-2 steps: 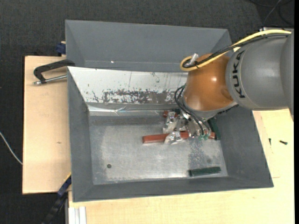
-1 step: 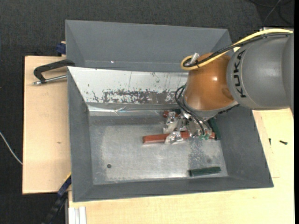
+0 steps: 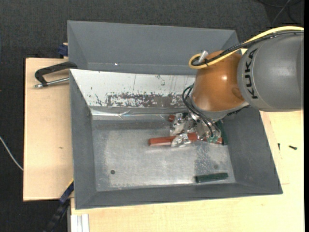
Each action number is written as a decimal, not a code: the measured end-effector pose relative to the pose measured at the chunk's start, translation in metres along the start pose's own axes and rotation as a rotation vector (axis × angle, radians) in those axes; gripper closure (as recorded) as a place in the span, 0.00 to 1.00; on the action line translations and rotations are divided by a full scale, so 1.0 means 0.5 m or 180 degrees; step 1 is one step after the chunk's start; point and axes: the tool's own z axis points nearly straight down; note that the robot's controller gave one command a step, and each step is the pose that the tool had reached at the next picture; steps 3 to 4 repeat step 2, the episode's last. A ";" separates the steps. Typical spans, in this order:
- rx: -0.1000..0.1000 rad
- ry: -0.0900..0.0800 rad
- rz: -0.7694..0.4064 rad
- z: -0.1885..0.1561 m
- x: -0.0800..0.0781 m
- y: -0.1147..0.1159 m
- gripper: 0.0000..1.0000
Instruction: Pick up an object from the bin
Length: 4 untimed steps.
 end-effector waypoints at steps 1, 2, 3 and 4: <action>0.0003 -0.0020 0.0000 -0.017 -0.003 0.000 1.00; 0.0003 -0.0021 0.0001 -0.026 -0.003 0.000 1.00; 0.0003 -0.0021 0.0001 -0.026 -0.003 0.000 1.00; 0.0003 -0.0021 0.0001 -0.026 -0.003 0.000 1.00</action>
Offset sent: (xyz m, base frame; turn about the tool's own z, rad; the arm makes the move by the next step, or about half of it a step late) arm 0.0000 -0.0001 0.0018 0.0000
